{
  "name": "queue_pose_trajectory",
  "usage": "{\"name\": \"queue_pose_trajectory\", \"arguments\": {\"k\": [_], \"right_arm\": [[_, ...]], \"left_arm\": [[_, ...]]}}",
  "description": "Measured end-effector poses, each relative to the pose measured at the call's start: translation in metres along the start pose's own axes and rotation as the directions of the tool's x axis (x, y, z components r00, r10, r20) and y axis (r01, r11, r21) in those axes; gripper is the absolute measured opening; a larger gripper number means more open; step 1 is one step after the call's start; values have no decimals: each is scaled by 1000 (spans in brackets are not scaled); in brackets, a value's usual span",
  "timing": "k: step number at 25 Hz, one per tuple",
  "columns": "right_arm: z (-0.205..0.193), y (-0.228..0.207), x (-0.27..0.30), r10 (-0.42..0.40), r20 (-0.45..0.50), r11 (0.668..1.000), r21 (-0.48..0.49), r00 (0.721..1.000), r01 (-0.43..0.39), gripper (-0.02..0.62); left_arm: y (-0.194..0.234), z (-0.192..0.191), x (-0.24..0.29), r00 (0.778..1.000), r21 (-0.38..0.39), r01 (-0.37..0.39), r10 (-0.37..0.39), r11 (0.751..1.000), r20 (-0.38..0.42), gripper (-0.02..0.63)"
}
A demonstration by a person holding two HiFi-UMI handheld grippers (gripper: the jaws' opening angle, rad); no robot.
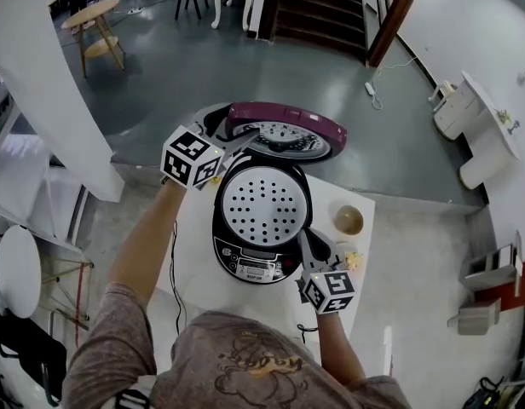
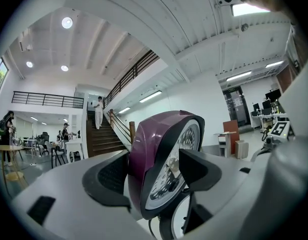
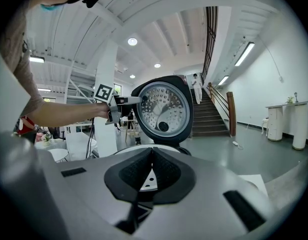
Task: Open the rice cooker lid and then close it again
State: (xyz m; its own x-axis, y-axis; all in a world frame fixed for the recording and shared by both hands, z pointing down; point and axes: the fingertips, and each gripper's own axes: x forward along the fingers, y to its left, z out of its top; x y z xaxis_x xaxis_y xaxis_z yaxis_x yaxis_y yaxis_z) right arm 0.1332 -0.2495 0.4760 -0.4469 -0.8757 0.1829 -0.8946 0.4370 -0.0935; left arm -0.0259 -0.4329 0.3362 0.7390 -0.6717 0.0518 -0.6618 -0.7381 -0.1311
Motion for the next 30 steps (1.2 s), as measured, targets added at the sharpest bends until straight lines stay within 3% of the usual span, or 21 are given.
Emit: {"name": "queue_pose_trajectory", "arguments": {"k": [12, 30], "right_arm": [[-1, 17, -4, 40, -4, 999, -7, 999, -40, 2], [-4, 34, -12, 79, -11, 997, -12, 997, -79, 2]], "left_arm": [[-31, -9, -31, 997, 5, 77, -77, 997, -31, 324], [-72, -34, -68, 992, 56, 76, -70, 996, -104, 336]]}}
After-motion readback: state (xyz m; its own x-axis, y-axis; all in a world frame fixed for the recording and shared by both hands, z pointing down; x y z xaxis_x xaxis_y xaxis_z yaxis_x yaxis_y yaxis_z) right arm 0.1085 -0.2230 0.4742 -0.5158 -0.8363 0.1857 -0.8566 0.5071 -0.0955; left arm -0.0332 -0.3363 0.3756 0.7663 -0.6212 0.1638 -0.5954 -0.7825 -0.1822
